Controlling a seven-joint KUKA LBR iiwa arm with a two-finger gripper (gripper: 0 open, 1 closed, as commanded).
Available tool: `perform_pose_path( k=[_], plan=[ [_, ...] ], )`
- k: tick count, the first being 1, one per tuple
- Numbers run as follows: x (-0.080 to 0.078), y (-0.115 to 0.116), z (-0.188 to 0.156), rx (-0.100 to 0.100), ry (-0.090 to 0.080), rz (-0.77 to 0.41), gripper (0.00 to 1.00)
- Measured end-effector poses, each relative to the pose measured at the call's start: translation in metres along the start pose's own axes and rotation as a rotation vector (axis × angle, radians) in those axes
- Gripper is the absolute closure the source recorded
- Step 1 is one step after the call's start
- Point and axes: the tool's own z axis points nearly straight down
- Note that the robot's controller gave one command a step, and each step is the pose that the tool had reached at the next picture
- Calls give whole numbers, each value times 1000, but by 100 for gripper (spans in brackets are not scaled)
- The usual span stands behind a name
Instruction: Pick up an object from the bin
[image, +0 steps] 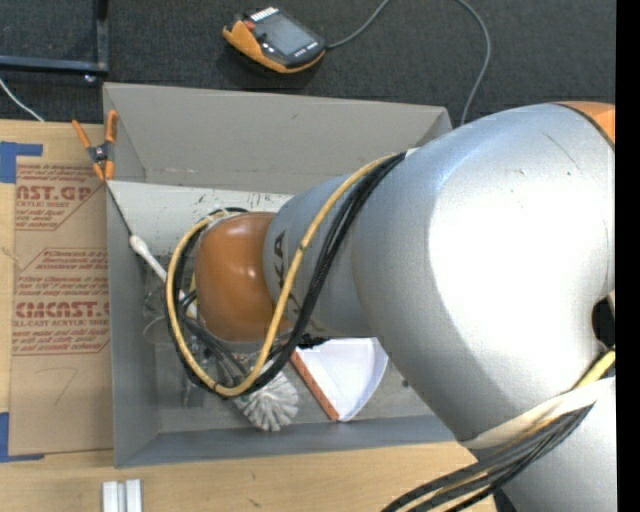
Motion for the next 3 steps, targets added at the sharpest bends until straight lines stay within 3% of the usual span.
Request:
perform_pose_path(
  k=[1,2,3],
  plan=[
    [0,0,0,0,0,0,100],
    [-13,7,-3,1,-2,-373,100],
    [4,-2,-33,-1,-2,-646,100]
  ],
)
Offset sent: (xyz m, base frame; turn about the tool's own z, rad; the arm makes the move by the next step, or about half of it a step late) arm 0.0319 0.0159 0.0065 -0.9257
